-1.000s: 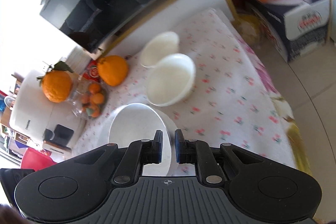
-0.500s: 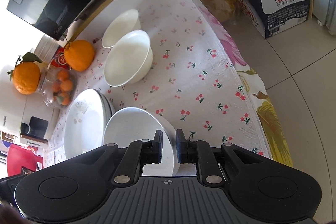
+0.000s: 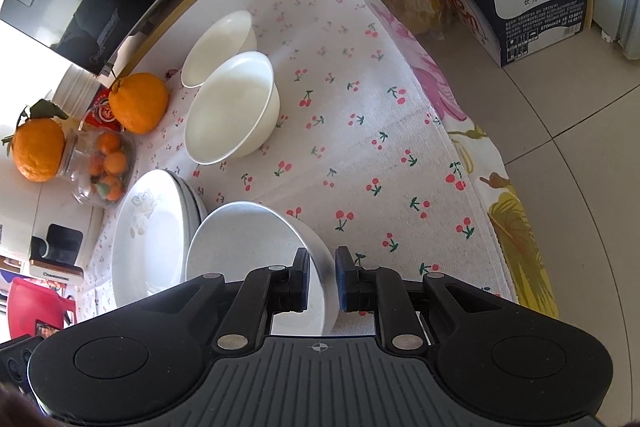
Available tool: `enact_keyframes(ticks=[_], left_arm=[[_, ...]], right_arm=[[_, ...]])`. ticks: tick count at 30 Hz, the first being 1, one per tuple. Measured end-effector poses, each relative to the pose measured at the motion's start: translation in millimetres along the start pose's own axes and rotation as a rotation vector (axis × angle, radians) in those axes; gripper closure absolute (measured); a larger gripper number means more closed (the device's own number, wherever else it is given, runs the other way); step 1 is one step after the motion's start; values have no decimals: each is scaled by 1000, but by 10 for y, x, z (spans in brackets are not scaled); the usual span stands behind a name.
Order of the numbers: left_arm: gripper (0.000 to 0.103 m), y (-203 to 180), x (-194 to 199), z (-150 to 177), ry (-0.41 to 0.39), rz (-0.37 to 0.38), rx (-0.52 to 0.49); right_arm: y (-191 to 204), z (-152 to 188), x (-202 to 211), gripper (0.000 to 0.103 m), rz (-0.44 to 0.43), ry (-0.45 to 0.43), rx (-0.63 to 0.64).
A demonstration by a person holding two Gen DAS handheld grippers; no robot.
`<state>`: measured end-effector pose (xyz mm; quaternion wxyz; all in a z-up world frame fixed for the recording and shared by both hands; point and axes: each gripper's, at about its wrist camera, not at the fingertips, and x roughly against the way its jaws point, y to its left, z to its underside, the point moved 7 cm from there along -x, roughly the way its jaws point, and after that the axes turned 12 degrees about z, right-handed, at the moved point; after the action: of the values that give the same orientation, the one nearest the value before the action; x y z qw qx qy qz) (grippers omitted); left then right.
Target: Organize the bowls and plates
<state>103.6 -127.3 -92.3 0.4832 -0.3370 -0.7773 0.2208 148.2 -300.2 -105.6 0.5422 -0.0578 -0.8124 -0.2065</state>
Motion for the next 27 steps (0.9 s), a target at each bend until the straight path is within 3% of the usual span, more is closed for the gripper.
enact_keyframes(ticks=[3,5,7,10,14,27], left_arm=[[71,-18,33,-19,-1,-18,-25],[56,-40,71,-34,-1,-35,-45],[47,-72,122,-59,-7,-65,-75],[41,-135,189,-115,-10,-91,-126],[30,-238,249,-225,-25,-116,-168],[9,-287,126,-670,-49,-268,-315]], right_arm=[[-7,-13,6,83,0,-3,-1],[-17,-30,16,73,7,-9,-8],[-14,-59,33,67,3,-19,-18],[12,-131,63,51,-19,-47,-38],[88,-261,104,40,-46,-92,-51],[208,-576,-40,30,-60,-138,-123]])
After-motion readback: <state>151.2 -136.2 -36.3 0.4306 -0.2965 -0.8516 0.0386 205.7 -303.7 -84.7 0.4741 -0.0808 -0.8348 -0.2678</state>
